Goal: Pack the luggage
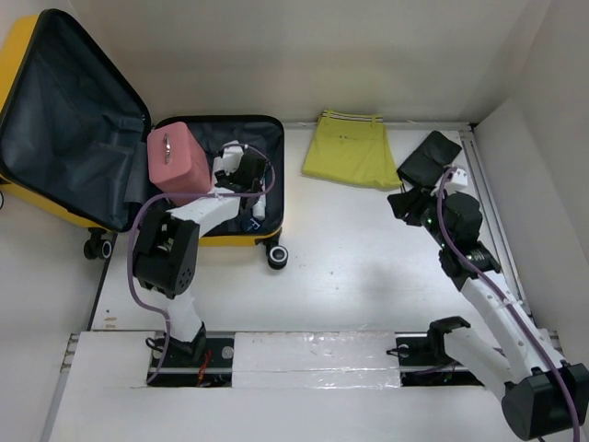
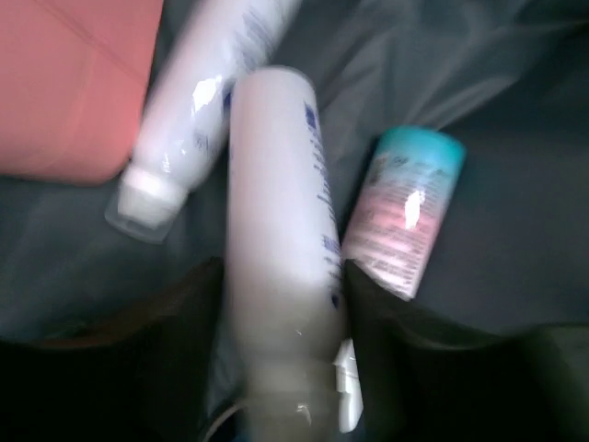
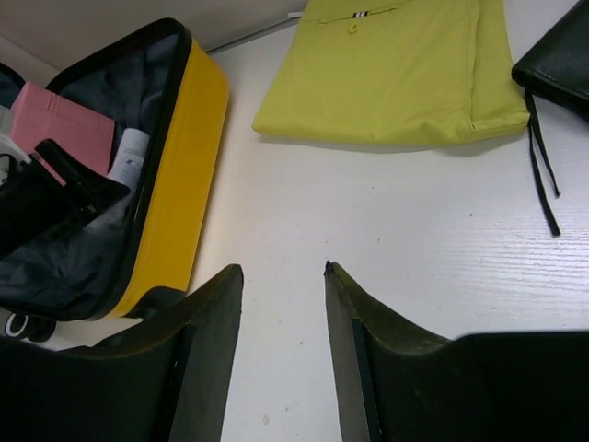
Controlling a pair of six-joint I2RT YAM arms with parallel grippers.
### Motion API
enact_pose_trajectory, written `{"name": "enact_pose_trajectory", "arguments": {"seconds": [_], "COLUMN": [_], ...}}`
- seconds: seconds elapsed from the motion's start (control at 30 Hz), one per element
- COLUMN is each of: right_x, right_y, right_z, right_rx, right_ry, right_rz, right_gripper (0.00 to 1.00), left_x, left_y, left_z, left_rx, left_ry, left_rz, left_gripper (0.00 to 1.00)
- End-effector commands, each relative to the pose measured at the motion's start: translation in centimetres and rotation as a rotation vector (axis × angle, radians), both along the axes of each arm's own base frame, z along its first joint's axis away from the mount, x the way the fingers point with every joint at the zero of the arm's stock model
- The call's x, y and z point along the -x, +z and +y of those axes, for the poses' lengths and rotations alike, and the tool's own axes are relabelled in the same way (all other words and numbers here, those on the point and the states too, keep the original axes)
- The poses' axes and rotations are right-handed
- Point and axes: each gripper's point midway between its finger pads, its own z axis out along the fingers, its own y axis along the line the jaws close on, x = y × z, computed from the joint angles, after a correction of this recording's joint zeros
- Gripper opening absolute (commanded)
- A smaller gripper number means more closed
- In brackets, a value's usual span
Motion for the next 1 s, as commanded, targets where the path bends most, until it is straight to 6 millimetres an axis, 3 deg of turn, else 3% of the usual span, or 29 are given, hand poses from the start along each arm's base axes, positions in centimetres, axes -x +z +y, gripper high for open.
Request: {"name": "enact_pose_trajectory", "arguments": {"seconds": [0.0,0.07,0.1,0.13,0.3,0.4,0.43,0.5,0.53,0.57,0.6,0.63,0.67,0.73,0.77,0.8,0.83,0.87,0.93,0.97], "right_x": [-0.6,-0.7,-0.7,-0.9,-2.0,-3.3,-3.6,-4.4,-5.2,-5.7,-6.7,-7.6,-8.3,-10.3,-11.1,-11.7,-12.6,-13.4,-14.5,-15.7], "right_y": [0.8,0.8,0.8,0.5,-2.2,-3.4,-4.0,-4.4,-5.7,-6.1,-5.7,-7.1,-7.3,-6.9,-8.7,-9.1,-8.7,-10.6,-11.6,-11.0], "right_z": [-0.1,-0.3,-0.3,-0.4,-0.6,-1.5,-1.7,-2.4,-2.9,-3.4,-4.7,-5.4,-6.4,-9.8,-11.0,-12.2,-14.4,-15.2,-17.0,-17.6], "right_rx": [0.004,0.006,0.006,0.01,0.039,0.058,0.055,0.063,0.068,0.077,0.074,0.087,0.075,0.049,0.041,0.025,0.005,-0.005,-0.027,-0.045], "right_ry": [-0.022,-0.031,-0.031,-0.043,-0.074,-0.141,-0.165,-0.217,-0.245,-0.27,-0.326,-0.346,-0.384,-0.471,-0.508,-0.536,-0.569,-0.587,-0.618,-0.623], "right_rz": [-0.057,-0.057,-0.058,-0.049,0.029,0.073,0.093,0.112,0.153,0.167,0.165,0.206,0.22,0.223,0.271,0.287,0.284,0.332,0.356,0.343], "right_gripper": [0.47,0.47,0.49,0.51,0.54,0.58,0.59,0.68,0.7,0.72,0.74,0.75,0.75,0.77,0.77,0.77,0.77,0.73,0.72,0.71], "left_x": [-1.3,-0.7,-0.4,-0.2,2.0,4.4,6.2,7.8,8.7,10.5,11.4,12.2,13.5,14.4,14.9,16.0,16.3,16.6,17.4,17.5], "left_y": [2.8,3.5,4.0,4.7,11.2,14.4,14.0,14.4,14.7,13.5,12.9,12.7,11.3,10.4,10.2,8.9,9.3,9.2,8.6,8.6], "left_z": [2.0,2.3,2.4,2.2,-1.1,-5.7,-8.8,-12.2,-13.8,-16.7,-17.9,-18.9,-20.4,-21.5,-21.9,-22.0,-22.3,-22.3,-21.9,-22.0], "left_rx": [0.021,0.044,0.056,0.086,0.185,0.217,0.229,0.231,0.236,0.235,0.236,0.259,0.267,0.317,0.341,0.358,0.392,0.406,0.409,0.414], "left_ry": [0.087,0.113,0.118,0.115,0.0,-0.143,-0.221,-0.32,-0.367,-0.455,-0.488,-0.518,-0.585,-0.632,-0.666,-0.714,-0.735,-0.753,-0.779,-0.796], "left_rz": [-0.06,-0.078,-0.091,-0.113,-0.301,-0.389,-0.381,-0.4,-0.407,-0.381,-0.371,-0.369,-0.335,-0.326,-0.324,-0.299,-0.325,-0.328,-0.327,-0.336], "left_gripper": [0.53,0.9,0.9,0.98,1.0,0.98,0.96,0.96,0.96,0.96,0.96,0.95,0.95,0.95,0.94,0.94,0.94,0.94,0.93,0.93]}}
